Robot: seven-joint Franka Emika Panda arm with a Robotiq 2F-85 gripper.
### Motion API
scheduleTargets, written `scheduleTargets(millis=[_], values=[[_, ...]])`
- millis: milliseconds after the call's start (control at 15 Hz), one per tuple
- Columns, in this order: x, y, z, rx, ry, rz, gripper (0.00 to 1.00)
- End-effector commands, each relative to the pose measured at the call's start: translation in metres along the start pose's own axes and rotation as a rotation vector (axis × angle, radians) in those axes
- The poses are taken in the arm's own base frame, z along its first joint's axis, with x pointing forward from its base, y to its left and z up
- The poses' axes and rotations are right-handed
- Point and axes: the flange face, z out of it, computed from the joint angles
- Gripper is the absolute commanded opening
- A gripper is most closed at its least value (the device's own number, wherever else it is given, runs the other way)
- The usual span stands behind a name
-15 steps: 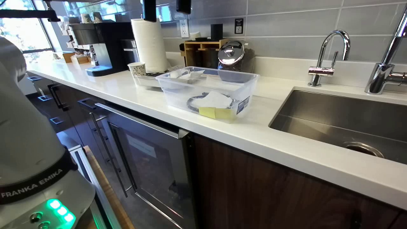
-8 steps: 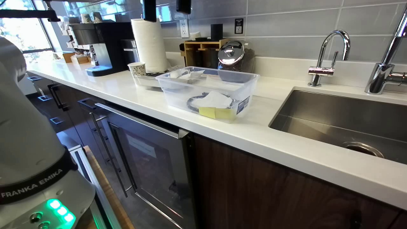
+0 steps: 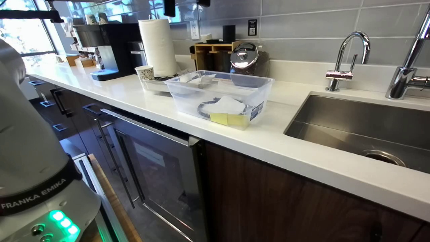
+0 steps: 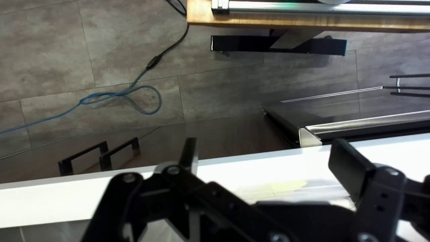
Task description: Take the paper towel out of the plastic box
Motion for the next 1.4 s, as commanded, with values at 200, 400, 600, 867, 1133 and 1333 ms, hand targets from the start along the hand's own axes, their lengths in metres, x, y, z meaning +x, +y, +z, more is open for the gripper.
scheduleTargets(millis=[200,400,600,867,1133,1333], values=[[0.099,-0.058,-0.027,0.099,-0.032,0.122,1.0],[0.138,-0.088,-0.022,0.16,0.04,0.224,1.0],[0.175,-0.108,-0.005,0.098,0.205,0.273,1.0],[0.201,-0.131,0.022,0.099,0.289,0.339,1.0],[0.205,-0.129,0.022,0.1,0.271,0.321,1.0],[0.204,-0.127,0.018,0.101,0.281,0.323,1.0]])
